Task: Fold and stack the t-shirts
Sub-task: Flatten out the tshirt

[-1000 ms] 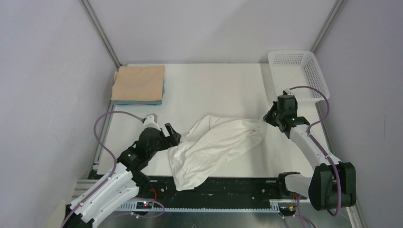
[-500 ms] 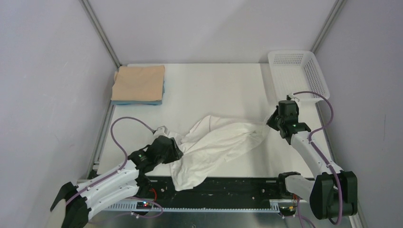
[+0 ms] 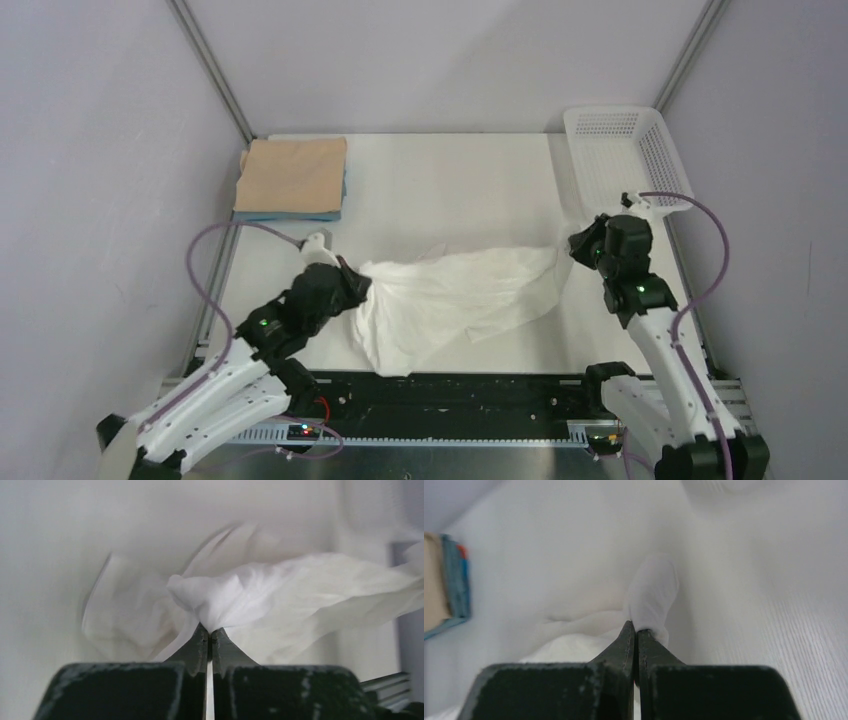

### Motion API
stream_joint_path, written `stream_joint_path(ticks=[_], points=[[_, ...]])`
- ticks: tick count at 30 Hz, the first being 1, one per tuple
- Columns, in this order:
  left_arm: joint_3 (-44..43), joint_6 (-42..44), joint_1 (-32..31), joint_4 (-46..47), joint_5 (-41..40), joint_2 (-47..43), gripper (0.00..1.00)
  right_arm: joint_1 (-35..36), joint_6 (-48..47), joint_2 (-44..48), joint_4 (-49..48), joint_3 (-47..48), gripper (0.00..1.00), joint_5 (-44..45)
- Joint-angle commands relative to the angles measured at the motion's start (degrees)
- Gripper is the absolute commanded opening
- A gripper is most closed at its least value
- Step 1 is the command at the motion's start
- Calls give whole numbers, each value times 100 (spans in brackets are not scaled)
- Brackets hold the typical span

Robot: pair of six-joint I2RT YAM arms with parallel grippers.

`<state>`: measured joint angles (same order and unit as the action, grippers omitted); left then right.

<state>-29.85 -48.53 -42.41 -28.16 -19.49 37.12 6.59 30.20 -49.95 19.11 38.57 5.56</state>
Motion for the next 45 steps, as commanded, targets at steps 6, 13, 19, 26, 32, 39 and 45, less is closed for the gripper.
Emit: stream_joint_path(ticks=[6,13,19,26,32,39,45], points=[[-2630,1980,-15,108,-486,-1023,0,8,-474,1704,550,1890,0,-1177],[-4503,2947,-17,108,1220,-969,0,3,-382,2042,814,3514,0,-2342],[-5704,3293,-13,35,2154,-693,0,-11,-452,2138,1283,4618,0,-2372],[-6320,3712,-17,-117,821,226,0,-27,-711,1729,1701,5171,0,-2174],[-6196,3735,477,-107,-1548,1917,0,-26,-942,1271,1271,4162,0,-1211],[-5825,2804,2221,-50,2,4605,27,-292,-1437,-526,-155,2684,5,-690],[-6029,2642,2402,-64,360,6293,97,-593,-1463,-2486,-1283,2321,67,-1284]])
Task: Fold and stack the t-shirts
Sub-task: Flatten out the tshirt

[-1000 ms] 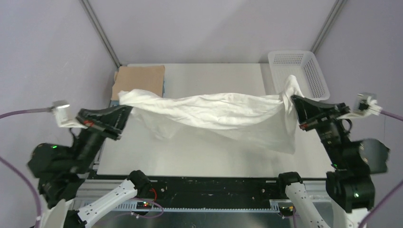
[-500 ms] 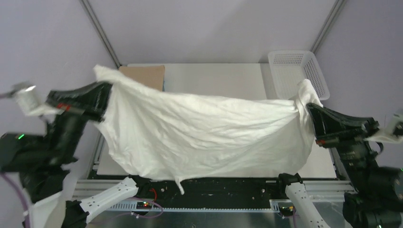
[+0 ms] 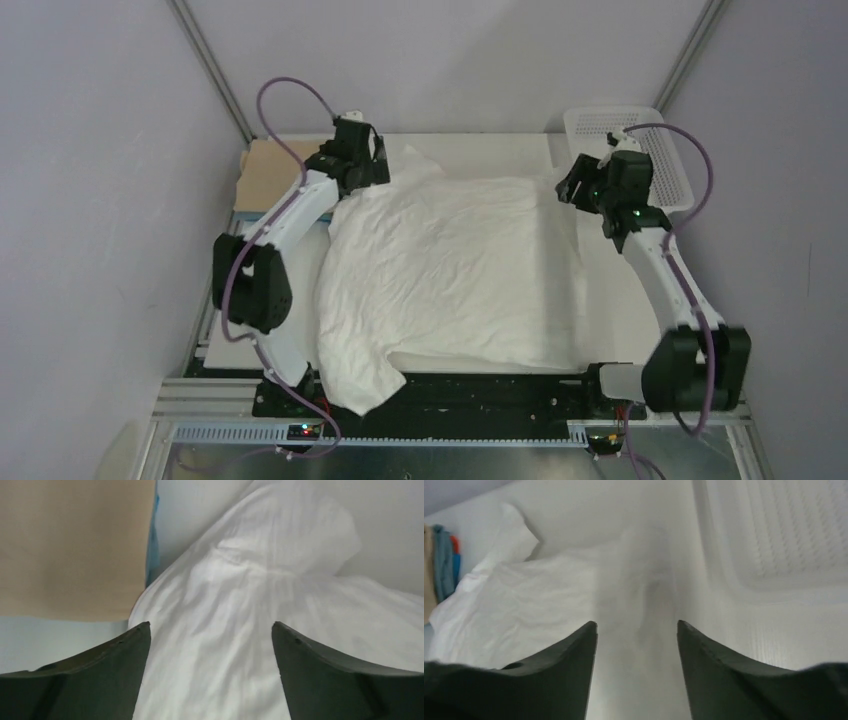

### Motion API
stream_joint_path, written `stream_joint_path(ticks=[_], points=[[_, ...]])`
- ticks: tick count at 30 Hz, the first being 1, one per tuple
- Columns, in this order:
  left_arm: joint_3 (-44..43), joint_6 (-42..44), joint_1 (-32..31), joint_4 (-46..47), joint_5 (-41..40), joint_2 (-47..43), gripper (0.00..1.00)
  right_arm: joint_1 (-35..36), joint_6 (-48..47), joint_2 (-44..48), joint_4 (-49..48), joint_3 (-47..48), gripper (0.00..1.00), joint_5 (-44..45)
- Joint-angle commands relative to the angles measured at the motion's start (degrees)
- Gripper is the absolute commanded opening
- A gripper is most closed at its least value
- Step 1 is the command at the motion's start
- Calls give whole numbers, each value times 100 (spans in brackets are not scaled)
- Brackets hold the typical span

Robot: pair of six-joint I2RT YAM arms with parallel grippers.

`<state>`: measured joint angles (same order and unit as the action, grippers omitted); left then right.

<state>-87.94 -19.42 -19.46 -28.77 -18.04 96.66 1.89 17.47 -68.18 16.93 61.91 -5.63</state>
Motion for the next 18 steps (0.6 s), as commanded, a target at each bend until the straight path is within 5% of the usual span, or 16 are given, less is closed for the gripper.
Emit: stream_joint_path(ticks=[1,7,18], points=[[-218,-293,126,-5,250,425,98,-125,-187,-879,-1106,-8,75,-100],[80,-393,185,-3,388,491,100,-45,-133,-906,-1061,-7,99,224],[1977,-945,-119,31,447,-1279,100,1014,595,467,256,-735,100,866]])
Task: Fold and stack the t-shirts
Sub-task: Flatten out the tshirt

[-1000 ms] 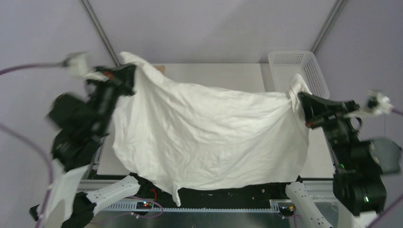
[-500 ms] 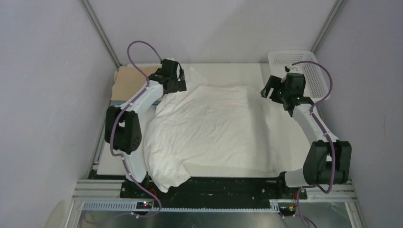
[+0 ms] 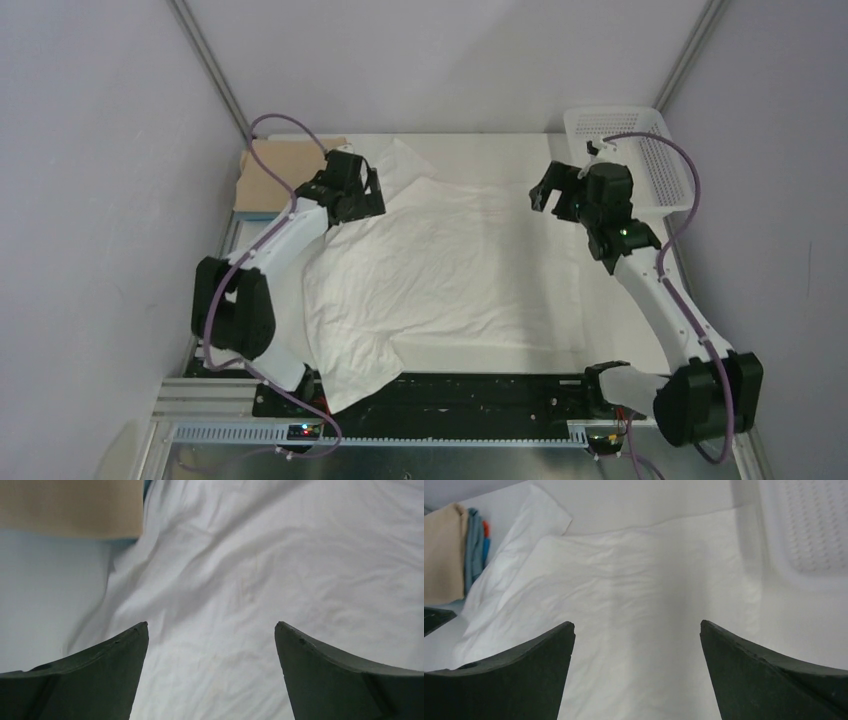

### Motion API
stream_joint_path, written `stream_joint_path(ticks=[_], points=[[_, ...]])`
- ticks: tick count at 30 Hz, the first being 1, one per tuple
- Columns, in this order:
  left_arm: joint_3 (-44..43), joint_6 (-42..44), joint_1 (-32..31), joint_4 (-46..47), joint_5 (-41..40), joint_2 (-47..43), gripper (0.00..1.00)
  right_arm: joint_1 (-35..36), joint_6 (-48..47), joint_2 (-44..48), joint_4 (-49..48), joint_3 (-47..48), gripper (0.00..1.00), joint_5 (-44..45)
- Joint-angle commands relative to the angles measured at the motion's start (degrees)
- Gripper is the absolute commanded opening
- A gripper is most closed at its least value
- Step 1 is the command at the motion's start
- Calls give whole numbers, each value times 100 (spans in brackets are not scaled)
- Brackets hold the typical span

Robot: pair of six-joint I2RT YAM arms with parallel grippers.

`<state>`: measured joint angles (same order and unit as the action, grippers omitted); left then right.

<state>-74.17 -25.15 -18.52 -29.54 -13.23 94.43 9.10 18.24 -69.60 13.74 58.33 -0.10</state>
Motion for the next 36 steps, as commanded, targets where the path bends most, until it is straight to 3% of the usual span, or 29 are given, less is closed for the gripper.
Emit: stream_joint_path(ticks=[1,7,13,18,24,28,36], points=[[770,-414,-341,120,-101,-1171,100,428,741,708,698,-658,99,343],[2294,-916,-710,519,64,-1870,100,992,1288,1245,928,-1825,99,456],[3165,-1200,-801,1126,300,-1847,100,1089,1498,549,640,-2290,99,636],[3319,-1469,-979,1313,183,-1501,100,827,1622,-249,79,-2327,99,746],[3462,-1864,-1335,1498,174,-1081,100,154,1602,-932,-218,-2310,99,247],[3420,-2066,-1498,1625,254,-816,100,-371,1601,-1169,-271,-2286,94,-174],[2924,-1994,-1530,1702,194,-312,100,-1177,1543,-1556,-333,-1971,96,-365]])
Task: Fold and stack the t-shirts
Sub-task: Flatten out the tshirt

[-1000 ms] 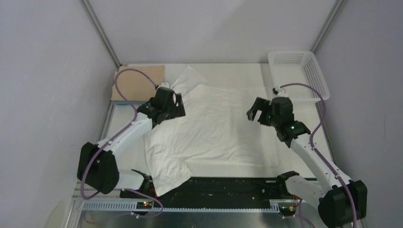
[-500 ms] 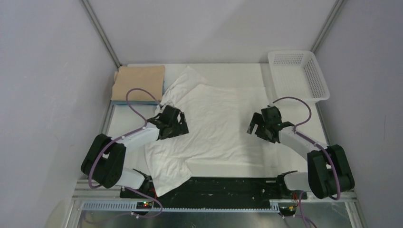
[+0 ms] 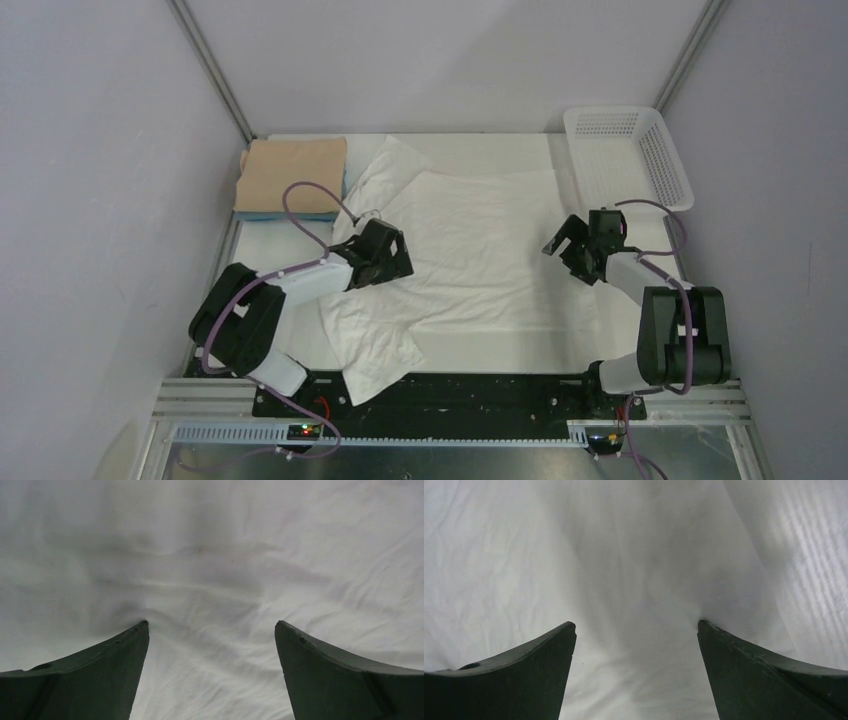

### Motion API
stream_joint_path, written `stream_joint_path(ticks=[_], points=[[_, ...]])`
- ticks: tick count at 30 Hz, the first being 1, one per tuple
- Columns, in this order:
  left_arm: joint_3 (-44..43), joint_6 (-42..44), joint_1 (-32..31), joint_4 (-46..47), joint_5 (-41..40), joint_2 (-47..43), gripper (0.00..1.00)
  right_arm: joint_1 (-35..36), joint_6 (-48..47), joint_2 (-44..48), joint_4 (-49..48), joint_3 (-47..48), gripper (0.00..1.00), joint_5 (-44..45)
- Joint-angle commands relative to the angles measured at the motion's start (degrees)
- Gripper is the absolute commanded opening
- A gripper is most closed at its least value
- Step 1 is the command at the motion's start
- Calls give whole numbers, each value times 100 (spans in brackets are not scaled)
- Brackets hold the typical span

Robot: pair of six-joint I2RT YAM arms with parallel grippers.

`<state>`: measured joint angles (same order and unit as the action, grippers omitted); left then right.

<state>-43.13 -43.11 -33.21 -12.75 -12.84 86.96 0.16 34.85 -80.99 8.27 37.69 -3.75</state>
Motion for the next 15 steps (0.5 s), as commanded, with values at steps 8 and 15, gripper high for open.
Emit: stream_joint_path(ticks=[8,15], points=[[-596,198,-65,3,407,369,100,50,-409,-27,488,455,99,270],[-110,77,-485,-987,-15,-1381,100,833,-589,1532,1489,469,99,1059]])
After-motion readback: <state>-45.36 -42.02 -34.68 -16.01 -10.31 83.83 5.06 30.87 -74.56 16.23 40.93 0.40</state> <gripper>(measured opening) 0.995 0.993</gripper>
